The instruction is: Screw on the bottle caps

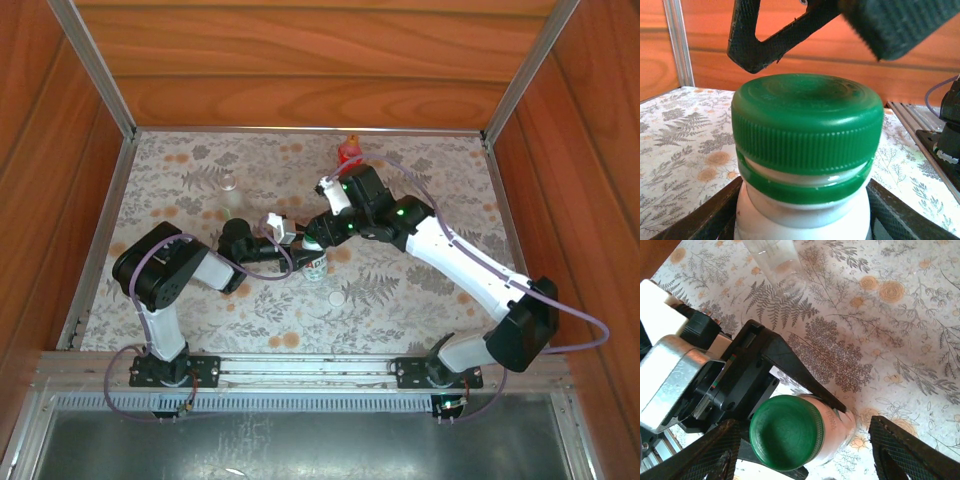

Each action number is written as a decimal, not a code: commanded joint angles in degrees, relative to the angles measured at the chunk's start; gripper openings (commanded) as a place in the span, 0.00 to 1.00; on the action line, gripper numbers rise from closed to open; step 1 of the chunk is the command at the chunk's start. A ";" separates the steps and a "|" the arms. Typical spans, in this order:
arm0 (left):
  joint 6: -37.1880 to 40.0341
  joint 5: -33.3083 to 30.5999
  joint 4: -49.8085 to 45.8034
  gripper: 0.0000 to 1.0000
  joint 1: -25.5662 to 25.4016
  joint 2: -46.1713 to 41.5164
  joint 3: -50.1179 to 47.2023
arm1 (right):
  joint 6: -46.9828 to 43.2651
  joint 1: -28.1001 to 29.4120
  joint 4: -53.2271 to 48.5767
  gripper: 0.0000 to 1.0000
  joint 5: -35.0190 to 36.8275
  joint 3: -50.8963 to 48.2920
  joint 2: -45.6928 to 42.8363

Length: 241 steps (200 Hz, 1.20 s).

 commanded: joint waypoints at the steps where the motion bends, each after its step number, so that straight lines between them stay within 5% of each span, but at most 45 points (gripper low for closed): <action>1: -0.27 1.12 -0.10 0.58 0.31 1.63 1.20 | 2.94 -0.99 -2.23 0.71 -1.69 1.95 1.18; 171: -0.54 1.96 -0.37 0.58 0.27 1.77 1.56 | 4.49 -2.97 -7.66 0.57 -1.67 3.62 5.24; 241: -0.89 2.43 -0.37 0.57 0.28 1.73 1.74 | 4.69 -3.38 -8.84 0.40 -0.59 3.30 5.43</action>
